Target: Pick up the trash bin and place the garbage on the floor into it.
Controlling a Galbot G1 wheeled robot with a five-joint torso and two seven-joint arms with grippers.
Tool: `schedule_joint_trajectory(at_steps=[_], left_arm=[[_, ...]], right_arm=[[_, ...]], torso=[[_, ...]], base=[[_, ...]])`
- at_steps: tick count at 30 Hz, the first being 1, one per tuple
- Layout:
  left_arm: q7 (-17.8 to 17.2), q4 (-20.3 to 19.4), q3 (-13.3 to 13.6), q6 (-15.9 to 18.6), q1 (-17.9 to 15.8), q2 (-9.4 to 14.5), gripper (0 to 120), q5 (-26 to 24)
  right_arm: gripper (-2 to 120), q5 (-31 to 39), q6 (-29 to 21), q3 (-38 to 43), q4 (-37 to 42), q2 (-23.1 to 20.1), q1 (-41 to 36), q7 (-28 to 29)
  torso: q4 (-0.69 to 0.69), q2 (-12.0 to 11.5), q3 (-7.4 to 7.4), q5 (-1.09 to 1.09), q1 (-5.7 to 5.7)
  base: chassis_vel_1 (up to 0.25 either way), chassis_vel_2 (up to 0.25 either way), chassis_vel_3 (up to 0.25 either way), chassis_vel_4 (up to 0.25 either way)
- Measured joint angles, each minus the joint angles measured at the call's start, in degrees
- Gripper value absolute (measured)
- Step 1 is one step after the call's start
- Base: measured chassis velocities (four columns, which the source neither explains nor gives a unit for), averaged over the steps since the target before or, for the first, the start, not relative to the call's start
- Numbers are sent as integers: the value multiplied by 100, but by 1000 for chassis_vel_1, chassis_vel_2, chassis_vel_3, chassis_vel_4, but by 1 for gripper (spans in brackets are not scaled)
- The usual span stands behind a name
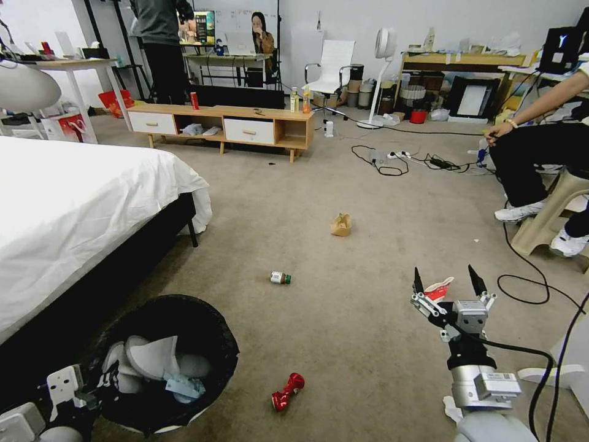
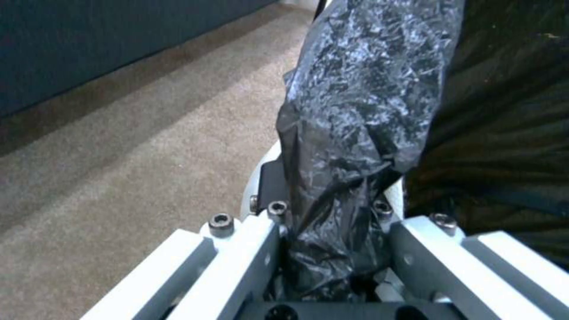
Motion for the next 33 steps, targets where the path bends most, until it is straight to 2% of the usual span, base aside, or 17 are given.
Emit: schedule_joint_trajectory(at_steps=[33], left_arm=[[37, 45, 3, -38, 18, -38, 7, 54]], right_arm=[[96, 81, 55, -121, -303, -187, 148, -181]], torso=[[-1, 0, 0, 0, 0]], base=[[0, 0, 0, 0]])
